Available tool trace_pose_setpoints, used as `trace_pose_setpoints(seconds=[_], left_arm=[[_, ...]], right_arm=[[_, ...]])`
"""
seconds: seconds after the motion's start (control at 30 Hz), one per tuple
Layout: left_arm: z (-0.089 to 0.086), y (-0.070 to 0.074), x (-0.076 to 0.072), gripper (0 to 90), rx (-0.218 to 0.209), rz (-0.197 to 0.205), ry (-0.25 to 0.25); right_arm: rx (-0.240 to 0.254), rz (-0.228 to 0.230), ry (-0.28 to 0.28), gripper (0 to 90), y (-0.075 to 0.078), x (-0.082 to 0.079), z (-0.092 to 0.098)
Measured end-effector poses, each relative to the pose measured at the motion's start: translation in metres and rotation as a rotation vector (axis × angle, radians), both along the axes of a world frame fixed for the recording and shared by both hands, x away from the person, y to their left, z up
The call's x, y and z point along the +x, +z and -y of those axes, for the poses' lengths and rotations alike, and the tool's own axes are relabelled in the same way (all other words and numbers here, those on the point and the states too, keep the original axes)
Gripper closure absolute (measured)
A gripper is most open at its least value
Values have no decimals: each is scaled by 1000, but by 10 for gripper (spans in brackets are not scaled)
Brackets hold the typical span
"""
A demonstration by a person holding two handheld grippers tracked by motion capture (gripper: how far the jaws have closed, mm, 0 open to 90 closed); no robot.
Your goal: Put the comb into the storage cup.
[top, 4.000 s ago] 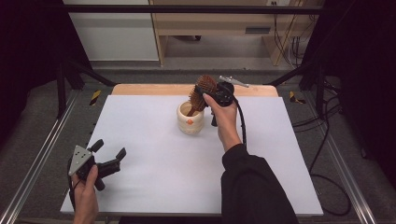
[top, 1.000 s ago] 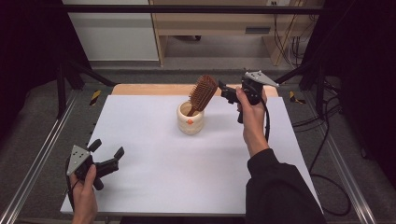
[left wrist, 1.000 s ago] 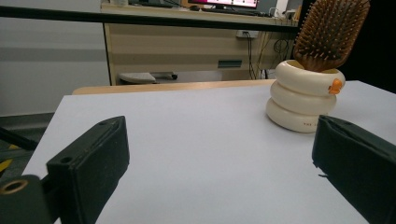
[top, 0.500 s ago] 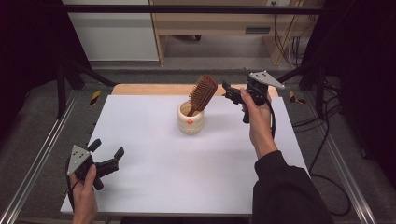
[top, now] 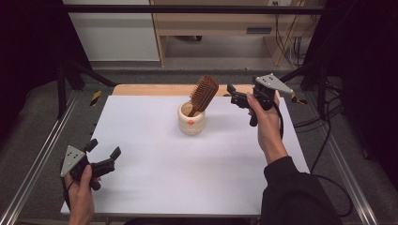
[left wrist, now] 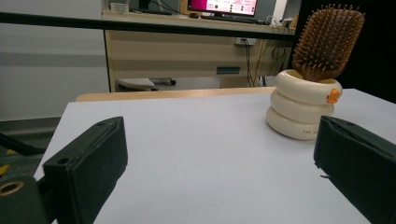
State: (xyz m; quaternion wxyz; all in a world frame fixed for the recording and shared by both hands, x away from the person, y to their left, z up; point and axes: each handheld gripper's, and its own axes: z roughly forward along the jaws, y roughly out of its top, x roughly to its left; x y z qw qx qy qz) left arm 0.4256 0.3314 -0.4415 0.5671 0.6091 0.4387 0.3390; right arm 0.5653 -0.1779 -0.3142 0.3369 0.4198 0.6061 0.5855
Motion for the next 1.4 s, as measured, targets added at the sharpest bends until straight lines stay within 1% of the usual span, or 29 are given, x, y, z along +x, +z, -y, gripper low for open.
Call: trace_pose_setpoints(seconds=[0.17,0.27,0.33,0.53,0.57,0.6,0.7,0.87,0.97,1.03,1.1,1.13,1.17,1.23,1.27,1.4], left_arm=[[2,0,0,22,-7,0,-13],[2,0,0,20,-6,-1,-21],[3,-1,0,20,-9,-4,-26],[1,-1,-1,19,-14,-3,-35],[2,0,-1,18,-15,-4,-37],[2,0,-1,18,-14,-4,-39],[3,0,-1,17,-9,-7,-42],[5,0,-1,17,-4,-6,-45],[6,0,0,17,5,-5,-48],[6,0,0,17,2,-5,-49],[6,-1,0,17,3,-9,-49],[6,-1,0,17,9,-12,-47],[5,-1,0,17,7,-14,-46],[4,-1,-1,17,5,-9,-41],[4,-1,-1,17,4,-9,-40],[3,-1,-1,17,3,-9,-32]], right_arm=[[-4,5,5,24,-1,-6,6],[-20,12,7,27,-2,-10,9],[-21,17,11,29,-2,-13,11],[-30,19,14,29,-4,-23,14],[-30,26,15,29,-4,-24,15],[-23,32,13,29,-3,-26,16],[-22,42,17,29,-2,-30,18],[-34,52,26,29,0,-37,22],[-53,61,27,28,-1,-42,25],[-55,63,21,27,-1,-45,28],[-72,79,-11,28,-1,-49,31],[-70,80,-26,27,-1,-51,33],[-58,68,-27,25,-2,-53,36],[-65,49,-13,23,-4,-55,40],[-70,46,-15,23,-5,-57,42],[-63,34,-11,23,-9,-62,49]])
